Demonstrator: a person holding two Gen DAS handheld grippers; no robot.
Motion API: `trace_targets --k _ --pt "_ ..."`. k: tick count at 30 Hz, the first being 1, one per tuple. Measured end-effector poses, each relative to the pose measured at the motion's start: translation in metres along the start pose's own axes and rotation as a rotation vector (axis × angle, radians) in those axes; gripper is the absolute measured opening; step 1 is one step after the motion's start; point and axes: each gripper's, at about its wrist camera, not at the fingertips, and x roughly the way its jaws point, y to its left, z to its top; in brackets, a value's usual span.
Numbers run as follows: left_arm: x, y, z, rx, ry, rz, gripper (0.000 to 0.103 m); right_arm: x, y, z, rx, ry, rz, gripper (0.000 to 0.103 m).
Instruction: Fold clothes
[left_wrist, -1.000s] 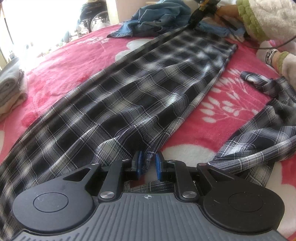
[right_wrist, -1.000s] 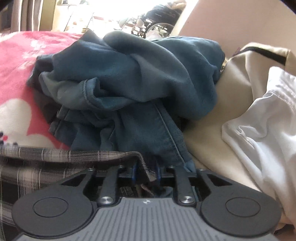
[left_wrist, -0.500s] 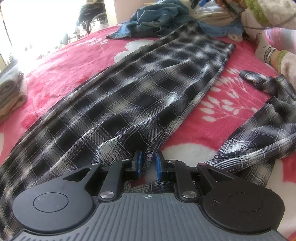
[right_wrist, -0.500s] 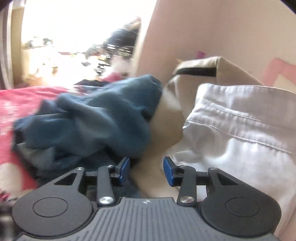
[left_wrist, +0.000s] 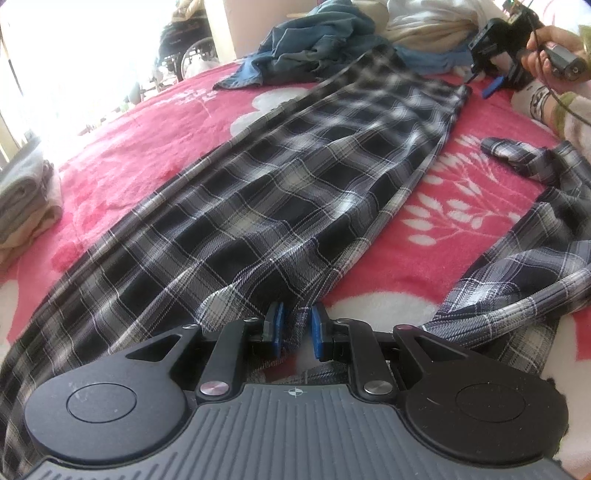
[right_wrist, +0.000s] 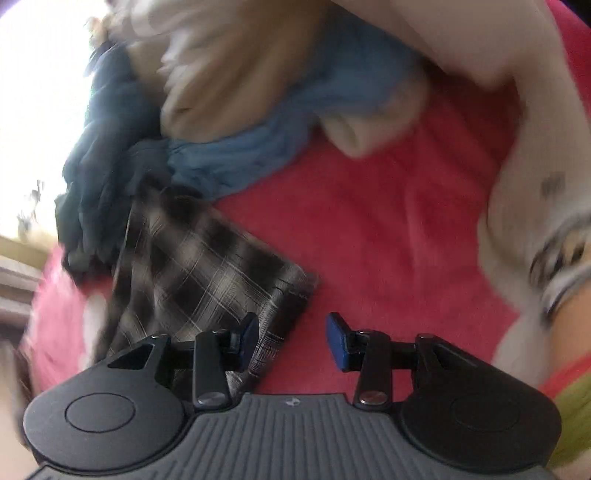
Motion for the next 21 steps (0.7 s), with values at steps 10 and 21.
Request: trace_targets --k 10,21 --pt "-0.006 -0.001 0.002 -0.062 -0.038 -0.055 0.012 -0.033 0.025 0.003 -0.16 -0.259 0.065 0.003" --pt "-0.007 0.0 -0.006 -0.148 -0.003 -0.181 0.012 0.004 0.012 -0.004 -0.152 -0.274 -0.153 0.012"
